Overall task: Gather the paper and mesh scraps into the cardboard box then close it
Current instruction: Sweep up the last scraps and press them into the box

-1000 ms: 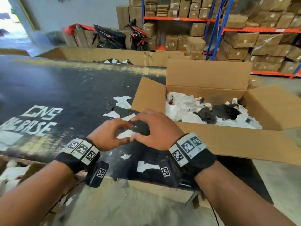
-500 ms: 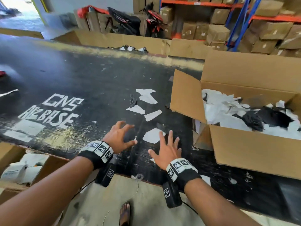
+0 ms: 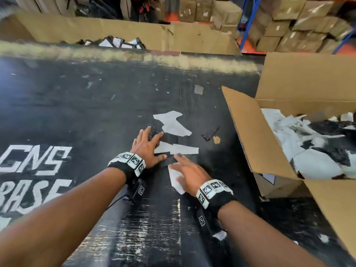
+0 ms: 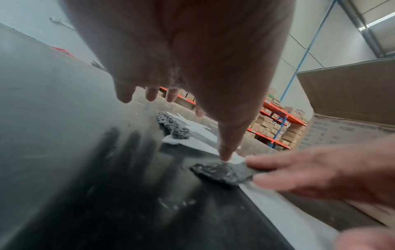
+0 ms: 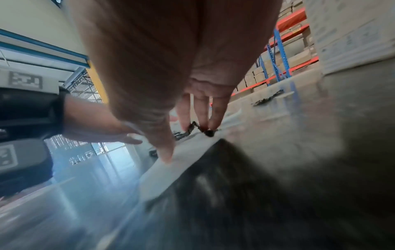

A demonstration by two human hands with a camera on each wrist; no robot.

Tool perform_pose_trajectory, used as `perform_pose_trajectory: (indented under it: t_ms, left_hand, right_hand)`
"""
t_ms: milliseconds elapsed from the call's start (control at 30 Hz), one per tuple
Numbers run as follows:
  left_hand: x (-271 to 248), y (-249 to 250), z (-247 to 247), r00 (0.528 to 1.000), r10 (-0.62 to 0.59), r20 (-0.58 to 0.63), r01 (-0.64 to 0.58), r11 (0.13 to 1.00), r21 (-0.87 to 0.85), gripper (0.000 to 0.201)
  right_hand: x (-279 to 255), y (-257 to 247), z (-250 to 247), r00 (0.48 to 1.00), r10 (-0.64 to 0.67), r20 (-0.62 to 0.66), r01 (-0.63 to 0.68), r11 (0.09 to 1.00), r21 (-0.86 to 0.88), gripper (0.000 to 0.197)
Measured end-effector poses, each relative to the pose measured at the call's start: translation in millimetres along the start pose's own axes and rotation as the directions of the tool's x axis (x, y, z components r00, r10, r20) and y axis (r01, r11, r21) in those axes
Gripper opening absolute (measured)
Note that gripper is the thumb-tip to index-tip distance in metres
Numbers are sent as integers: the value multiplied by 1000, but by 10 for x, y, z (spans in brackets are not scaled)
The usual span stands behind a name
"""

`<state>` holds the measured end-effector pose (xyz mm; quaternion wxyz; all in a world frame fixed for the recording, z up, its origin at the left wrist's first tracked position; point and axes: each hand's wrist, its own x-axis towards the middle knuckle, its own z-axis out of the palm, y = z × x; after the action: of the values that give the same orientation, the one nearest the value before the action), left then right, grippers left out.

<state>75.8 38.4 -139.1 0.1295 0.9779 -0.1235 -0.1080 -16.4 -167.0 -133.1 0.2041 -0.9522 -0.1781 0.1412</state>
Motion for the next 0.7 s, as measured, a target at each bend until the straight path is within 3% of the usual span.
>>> perform_pose_trajectory:
  t_ms: [100,200,300,400,467,600,700]
  left_hand:
    - [51,-102,-4,998,54,34,-54,999,-7,108]
    - [242,-234,-30,989,137,53,-136,990,-30,118]
    - [500,-259,-81,974,210,85,-211,977,7,127]
    - [760,-227,-136,950,277,146,-288,956,58,135]
    - [932,-214,-148,925,336,178,-354,932,79,140]
    - [1166,-251,-129,867,430,251,-467,877,113,138]
    - [1188,-322,-91,843,503,189,-516,856,24,127]
  right_hand:
    - [6,39,-225,968,13,-252,2,998,59,41]
    - [206,246,-427,882,179,-436,-155,984,90,45]
    - [449,564,-552,828,442,-344,-433,895,108,70]
    - [640,775,-540,838,510,-194,-503,860,86,87]
    - [711,796,-483,878,461,-130,-457,887,59,90]
    - [688,604,-378,967,242,-76,-239,970,42,91]
    - [563,476,-365,990,142,-20,-141,989,54,109]
